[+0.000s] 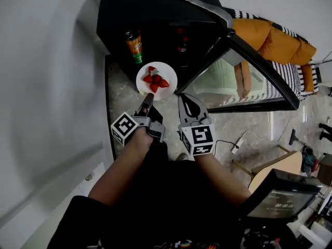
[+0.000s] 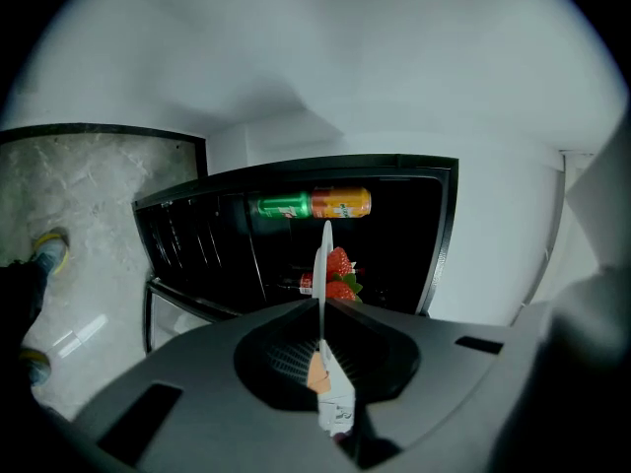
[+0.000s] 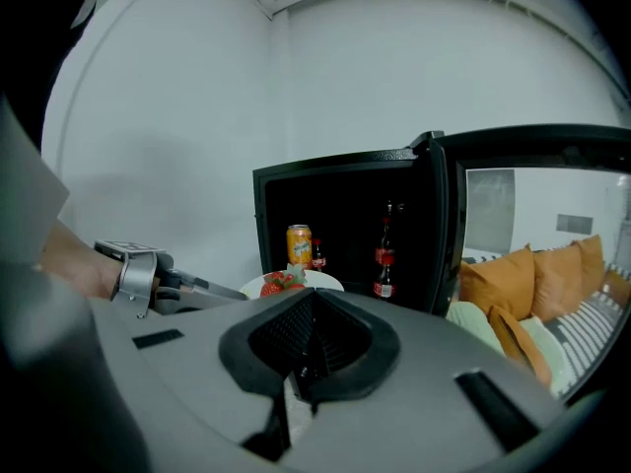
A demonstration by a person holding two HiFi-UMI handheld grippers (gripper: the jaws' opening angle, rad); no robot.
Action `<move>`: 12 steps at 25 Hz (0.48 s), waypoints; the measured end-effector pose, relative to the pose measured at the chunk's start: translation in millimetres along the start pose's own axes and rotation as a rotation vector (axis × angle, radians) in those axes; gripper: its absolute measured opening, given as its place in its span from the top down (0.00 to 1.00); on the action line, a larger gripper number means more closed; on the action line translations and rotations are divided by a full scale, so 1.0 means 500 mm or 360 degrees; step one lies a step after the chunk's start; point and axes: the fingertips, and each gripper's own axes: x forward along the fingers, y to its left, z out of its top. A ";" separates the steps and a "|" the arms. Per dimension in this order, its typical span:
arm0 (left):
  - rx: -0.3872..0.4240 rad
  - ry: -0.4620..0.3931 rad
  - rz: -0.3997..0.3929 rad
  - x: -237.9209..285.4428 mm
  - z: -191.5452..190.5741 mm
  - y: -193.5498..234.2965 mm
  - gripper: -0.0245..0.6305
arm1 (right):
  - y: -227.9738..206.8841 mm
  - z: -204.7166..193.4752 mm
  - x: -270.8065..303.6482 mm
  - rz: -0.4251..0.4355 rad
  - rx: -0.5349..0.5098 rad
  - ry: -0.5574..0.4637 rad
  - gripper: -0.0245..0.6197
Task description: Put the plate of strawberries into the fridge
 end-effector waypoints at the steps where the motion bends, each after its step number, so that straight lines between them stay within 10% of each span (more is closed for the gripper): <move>1: 0.0001 0.0015 0.0006 0.012 0.007 0.008 0.94 | -0.005 -0.004 0.012 -0.0015 0.0003 0.0015 0.95; 12: 0.0020 0.0003 0.0024 0.104 0.018 0.086 0.94 | -0.076 -0.054 0.094 -0.0047 -0.0038 0.0035 0.95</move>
